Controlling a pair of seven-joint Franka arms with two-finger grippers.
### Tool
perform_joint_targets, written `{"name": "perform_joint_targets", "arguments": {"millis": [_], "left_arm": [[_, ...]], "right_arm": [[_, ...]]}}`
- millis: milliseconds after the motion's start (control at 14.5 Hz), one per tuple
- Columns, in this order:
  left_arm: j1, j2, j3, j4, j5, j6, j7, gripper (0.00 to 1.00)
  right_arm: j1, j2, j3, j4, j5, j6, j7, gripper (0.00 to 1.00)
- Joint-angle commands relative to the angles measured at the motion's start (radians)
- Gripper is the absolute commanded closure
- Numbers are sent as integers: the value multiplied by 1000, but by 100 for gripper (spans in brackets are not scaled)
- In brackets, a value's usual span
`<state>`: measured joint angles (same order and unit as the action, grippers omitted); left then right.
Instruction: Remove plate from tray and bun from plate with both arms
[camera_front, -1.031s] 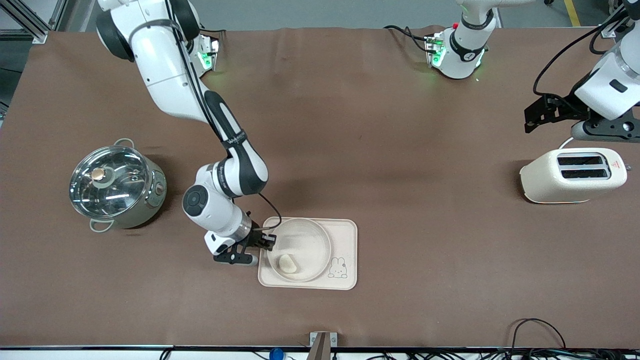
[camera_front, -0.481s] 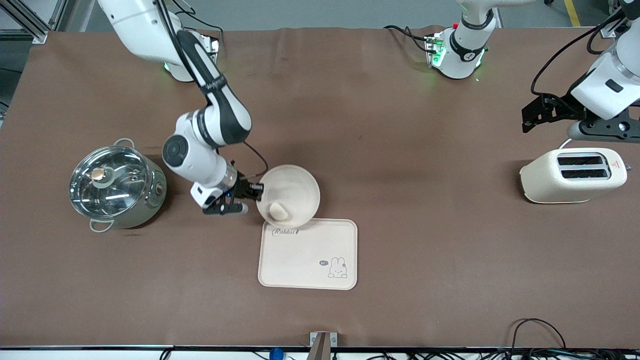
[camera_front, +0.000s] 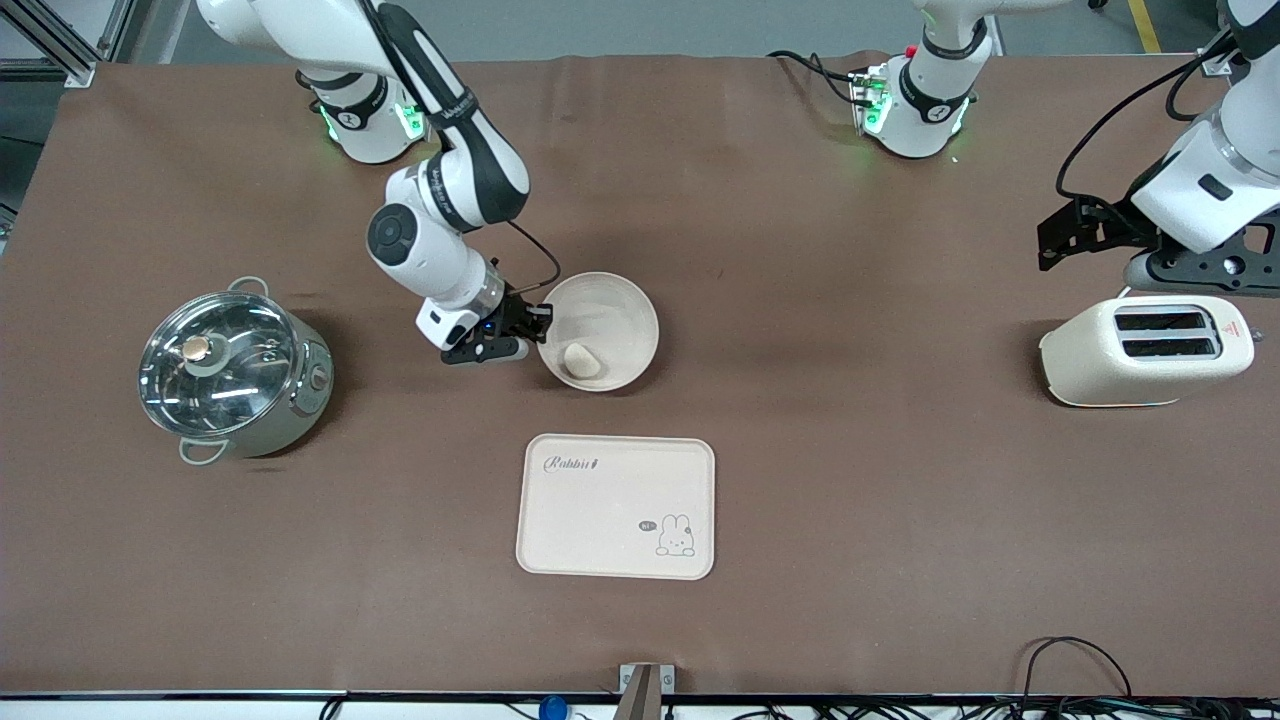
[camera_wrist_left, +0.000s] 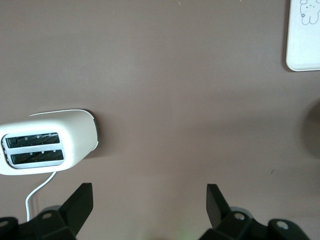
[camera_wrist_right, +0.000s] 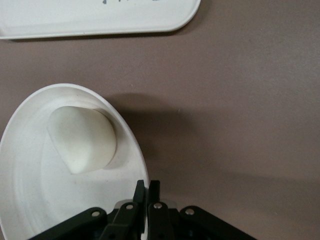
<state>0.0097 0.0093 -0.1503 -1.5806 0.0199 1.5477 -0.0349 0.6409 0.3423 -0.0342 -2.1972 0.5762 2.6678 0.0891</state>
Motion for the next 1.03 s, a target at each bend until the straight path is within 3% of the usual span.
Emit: {"name": "perform_joint_targets", "arguments": {"millis": [0,69,138,275,344,550,756,962], "left_arm": [[-7,20,-3,14,-12,3,-3,0],[-11,24,-6,16,-12,11,-14,0],[-17,40,-14,16,-12,29,-43,0],[-57,79,-40,17,-11,63,-146,0],[-82,104,-49,17,-11,84,-204,0],[-192,184,-61,17,-11,195,-431,0],[-334,296,-60,28,-5,316,-705,0],[-480,470,-52,135,15,437,-934,0]], "right_arm": [[34,70,-3,-6,33,137,-19,100],[37,84,-3,0,33,147,-20,99],[37,86,-3,10,33,143,-17,91],[23,99,-3,36,34,138,-14,14],[23,99,-3,48,36,136,-5,0],[-4,34,-15,82,36,-15,47,0],[-136,-32,-15,85,33,-149,2,0],[-200,-83,-18,86,22,-183,-46,0]]}}
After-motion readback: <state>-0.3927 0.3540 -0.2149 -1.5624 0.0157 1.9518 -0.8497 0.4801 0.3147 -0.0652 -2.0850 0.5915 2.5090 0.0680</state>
